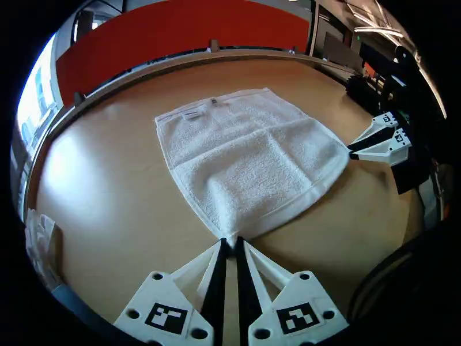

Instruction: Fold towel

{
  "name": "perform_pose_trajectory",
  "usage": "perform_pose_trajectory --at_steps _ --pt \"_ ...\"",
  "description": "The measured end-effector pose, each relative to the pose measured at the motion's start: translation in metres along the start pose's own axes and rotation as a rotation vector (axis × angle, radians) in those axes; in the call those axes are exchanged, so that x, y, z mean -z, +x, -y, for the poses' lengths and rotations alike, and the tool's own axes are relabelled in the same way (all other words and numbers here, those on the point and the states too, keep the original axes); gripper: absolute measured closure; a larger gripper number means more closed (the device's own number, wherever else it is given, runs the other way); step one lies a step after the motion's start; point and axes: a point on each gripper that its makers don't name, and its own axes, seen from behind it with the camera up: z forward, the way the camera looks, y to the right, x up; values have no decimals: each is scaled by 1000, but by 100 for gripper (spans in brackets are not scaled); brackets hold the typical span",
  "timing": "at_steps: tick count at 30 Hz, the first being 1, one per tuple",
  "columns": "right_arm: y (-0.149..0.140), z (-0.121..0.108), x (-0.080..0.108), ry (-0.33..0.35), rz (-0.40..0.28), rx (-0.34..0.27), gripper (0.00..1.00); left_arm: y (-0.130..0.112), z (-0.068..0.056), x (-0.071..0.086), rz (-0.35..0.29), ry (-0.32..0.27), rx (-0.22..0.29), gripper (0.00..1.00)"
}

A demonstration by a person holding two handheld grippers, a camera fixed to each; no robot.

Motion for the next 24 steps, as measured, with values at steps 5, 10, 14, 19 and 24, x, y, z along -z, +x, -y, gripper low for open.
perform_pose_trajectory --at_steps 5,10,14,19,24 --pt "3 -1 6 12 -7 -28 89 3 -2 4 -10 -2 11 89" --pt "2 -2 6 12 0 -39 89 2 -5 3 -6 -8 12 89" --pt "4 0 8 15 -2 -32 89 5 -5 6 -8 -5 5 89" --pt "15 3 16 21 -16 -19 89 13 -5 16 -16 -12 16 89" --pt "31 6 31 25 -42 -14 89 25 -8 34 -29 -23 39 89"
